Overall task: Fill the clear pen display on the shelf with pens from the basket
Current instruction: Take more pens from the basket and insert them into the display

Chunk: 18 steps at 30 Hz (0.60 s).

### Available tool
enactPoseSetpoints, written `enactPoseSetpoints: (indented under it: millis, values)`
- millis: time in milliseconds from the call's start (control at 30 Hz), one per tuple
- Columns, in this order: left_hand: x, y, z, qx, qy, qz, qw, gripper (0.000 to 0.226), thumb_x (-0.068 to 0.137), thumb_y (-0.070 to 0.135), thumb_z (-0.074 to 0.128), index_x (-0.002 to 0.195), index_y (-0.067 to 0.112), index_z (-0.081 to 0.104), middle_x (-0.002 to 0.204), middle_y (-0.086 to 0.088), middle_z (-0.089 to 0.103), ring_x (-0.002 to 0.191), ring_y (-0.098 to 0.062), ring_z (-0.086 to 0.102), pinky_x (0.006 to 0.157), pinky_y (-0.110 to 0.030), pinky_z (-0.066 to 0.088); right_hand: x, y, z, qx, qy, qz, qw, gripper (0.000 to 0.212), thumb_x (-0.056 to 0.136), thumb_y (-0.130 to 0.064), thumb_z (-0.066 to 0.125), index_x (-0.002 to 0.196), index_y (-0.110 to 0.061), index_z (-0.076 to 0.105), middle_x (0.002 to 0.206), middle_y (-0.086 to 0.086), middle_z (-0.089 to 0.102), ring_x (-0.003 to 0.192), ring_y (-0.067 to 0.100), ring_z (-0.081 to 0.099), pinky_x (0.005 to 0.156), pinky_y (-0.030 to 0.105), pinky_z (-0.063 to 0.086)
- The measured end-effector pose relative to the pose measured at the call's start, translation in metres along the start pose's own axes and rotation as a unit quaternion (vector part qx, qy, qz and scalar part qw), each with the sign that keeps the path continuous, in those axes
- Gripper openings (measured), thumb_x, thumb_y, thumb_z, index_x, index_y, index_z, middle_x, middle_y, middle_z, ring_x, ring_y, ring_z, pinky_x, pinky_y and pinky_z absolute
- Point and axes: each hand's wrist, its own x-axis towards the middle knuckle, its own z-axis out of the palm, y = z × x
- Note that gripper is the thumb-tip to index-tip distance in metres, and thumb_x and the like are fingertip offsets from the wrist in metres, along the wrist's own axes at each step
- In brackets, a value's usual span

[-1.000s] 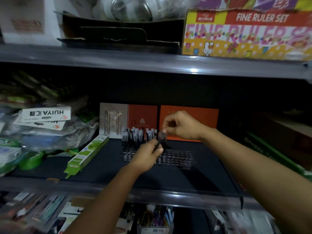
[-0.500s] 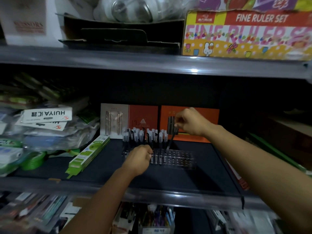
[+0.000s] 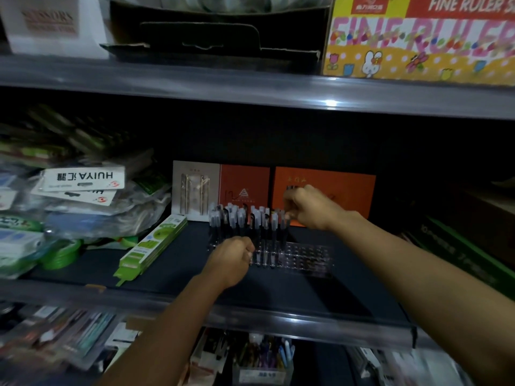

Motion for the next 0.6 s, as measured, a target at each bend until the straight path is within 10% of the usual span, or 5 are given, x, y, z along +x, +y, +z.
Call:
enactPoseSetpoints:
  millis: [600]
  values:
    - [-0.005, -0.006, -0.008, 0.024, 0.023, 0.011, 0.999, 0.017, 0.095, 0.013, 0.043, 0.099, 0.015, 0.06, 0.105, -0.003, 0.06, 0.091, -0.019, 0.056, 0.078, -0.035, 0.05, -0.002, -0.009, 0.015, -0.053, 0.039, -0.012, 0.998, 0.021, 0.092, -0.034, 0.06, 0.099, -0.014, 0.059, 0.094, 0.004, 0.063, 0.088, 0.022, 0.06, 0.076, 0.041, 0.054]
